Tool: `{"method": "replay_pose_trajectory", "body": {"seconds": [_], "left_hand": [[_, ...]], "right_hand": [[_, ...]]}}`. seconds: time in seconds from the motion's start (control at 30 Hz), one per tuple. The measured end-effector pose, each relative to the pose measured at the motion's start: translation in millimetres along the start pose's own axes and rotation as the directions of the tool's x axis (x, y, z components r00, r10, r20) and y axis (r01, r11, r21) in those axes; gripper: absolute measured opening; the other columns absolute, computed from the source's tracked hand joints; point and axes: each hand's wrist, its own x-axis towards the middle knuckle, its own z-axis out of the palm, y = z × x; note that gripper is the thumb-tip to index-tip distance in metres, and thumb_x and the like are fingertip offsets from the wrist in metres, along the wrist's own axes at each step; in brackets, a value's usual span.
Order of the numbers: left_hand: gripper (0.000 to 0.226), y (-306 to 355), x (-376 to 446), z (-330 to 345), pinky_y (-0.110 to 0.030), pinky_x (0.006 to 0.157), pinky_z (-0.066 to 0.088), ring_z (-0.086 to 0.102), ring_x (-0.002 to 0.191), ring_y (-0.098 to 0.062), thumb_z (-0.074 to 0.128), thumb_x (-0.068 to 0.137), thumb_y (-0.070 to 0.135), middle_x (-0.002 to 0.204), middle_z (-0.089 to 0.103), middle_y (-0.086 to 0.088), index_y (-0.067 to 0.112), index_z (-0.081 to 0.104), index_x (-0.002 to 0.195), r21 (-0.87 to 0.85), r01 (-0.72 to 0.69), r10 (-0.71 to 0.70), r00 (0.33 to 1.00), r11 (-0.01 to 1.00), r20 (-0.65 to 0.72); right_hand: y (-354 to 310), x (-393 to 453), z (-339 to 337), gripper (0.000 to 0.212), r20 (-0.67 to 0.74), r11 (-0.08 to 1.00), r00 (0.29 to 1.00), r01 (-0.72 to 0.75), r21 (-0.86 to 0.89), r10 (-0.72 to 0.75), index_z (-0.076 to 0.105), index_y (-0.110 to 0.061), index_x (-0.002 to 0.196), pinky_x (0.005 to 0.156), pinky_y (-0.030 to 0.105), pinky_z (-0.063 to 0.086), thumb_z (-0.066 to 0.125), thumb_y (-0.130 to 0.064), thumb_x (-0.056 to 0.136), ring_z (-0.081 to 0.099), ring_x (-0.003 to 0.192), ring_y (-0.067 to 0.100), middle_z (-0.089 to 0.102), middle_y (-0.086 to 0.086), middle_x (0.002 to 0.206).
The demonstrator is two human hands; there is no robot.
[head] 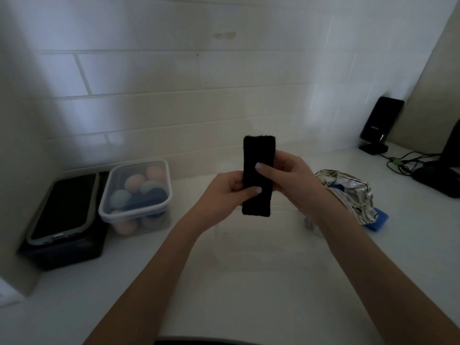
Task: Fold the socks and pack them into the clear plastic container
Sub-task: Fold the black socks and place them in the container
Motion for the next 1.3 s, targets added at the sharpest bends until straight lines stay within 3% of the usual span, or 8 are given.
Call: {"method": "replay_pose_trajectory", "body": {"seconds": [0.13,0.27,0.43,0.6,0.73,0.87,1.17,1.3], "left_hand": [[0.011,7,-3,0,-0.027,0.068,0.058,0.072,0.076,-0.013,0.057,0.089,0.017,0.074,0.074,0.006,0.019,0.068,0.086,-0.029,0.013,-0.015,0.998,1.0,-0.054],[0.017,8,-2,-1,-0.052,0.076,0.055,0.069,0.084,-0.042,0.05,0.093,0.012,0.091,0.069,-0.021,0.008,0.066,0.097,-0.059,0.0,-0.006,0.994,0.998,-0.107],[0.031,9,0,-5,-0.026,0.055,0.057,0.07,0.064,-0.011,0.043,0.091,-0.002,0.071,0.074,0.007,0.019,0.066,0.096,-0.163,0.011,-0.036,0.988,0.987,-0.15],[0.035,11,0,-6,-0.025,0.054,0.055,0.068,0.069,-0.018,0.04,0.088,-0.008,0.086,0.069,-0.008,0.014,0.065,0.095,-0.266,0.023,-0.069,0.984,0.964,-0.165],[0.036,12,0,-10,-0.03,0.06,0.058,0.071,0.073,-0.018,0.039,0.089,-0.006,0.086,0.071,-0.006,0.016,0.066,0.096,-0.328,0.048,-0.096,0.987,0.943,-0.131],[0.032,15,-1,-11,-0.037,0.063,0.06,0.072,0.075,-0.021,0.04,0.092,0.001,0.081,0.075,-0.002,0.016,0.068,0.097,-0.356,0.059,-0.101,0.99,0.933,-0.099],[0.027,19,-2,-13,-0.029,0.06,0.058,0.07,0.072,-0.019,0.038,0.091,0.013,0.086,0.071,-0.006,0.011,0.066,0.093,-0.462,0.115,-0.176,0.98,0.88,-0.092],[0.016,14,-2,-13,-0.034,0.068,0.06,0.07,0.085,-0.03,0.057,0.087,0.011,0.091,0.071,-0.01,0.014,0.065,0.101,-0.32,0.085,-0.138,0.98,0.943,-0.146]], "right_hand": [[0,-2,-2,0.021,-0.014,0.993,0.994,0.104,-0.06,-0.105,0.072,-0.021,0.083,0.072,0.031,0.049,0.071,-0.004,0.071,0.057,0.076,0.018,0.069,0.009,0.071],[1,-2,-4,0.034,0.083,0.958,0.98,0.196,-0.209,-0.182,0.076,-0.02,0.096,0.084,0.029,0.047,0.067,0.001,0.07,0.055,0.095,0.02,0.059,0.005,0.095],[-2,-6,6,0.04,0.151,0.92,0.972,0.222,-0.323,-0.182,0.066,-0.009,0.108,0.072,0.012,0.049,0.063,0.006,0.071,0.054,0.091,-0.006,0.054,0.006,0.105],[4,-6,4,0.057,0.205,0.865,0.96,0.265,-0.426,-0.193,0.075,-0.043,0.085,0.09,0.019,0.049,0.059,0.01,0.074,0.058,0.1,0.022,0.051,-0.006,0.123],[0,-8,10,0.058,0.155,0.883,0.971,0.232,-0.408,-0.183,0.076,-0.032,0.091,0.08,0.013,0.05,0.052,0.018,0.075,0.055,0.105,0.0,0.052,0.001,0.128],[-1,-10,12,0.055,0.121,0.917,0.98,0.193,-0.35,-0.16,0.073,-0.03,0.092,0.082,0.014,0.05,0.048,0.017,0.079,0.048,0.125,0.008,0.053,-0.003,0.13],[-2,-11,11,0.047,0.103,0.928,0.988,0.145,-0.344,-0.116,0.074,-0.024,0.089,0.084,0.018,0.052,0.042,0.002,0.066,0.048,0.124,0.003,0.051,-0.001,0.136],[3,-14,8,0.052,0.219,0.779,0.958,0.281,-0.561,-0.188,0.067,-0.036,0.096,0.091,0.029,0.047,0.049,0.002,0.066,0.049,0.122,0.01,0.037,-0.005,0.147]]}}
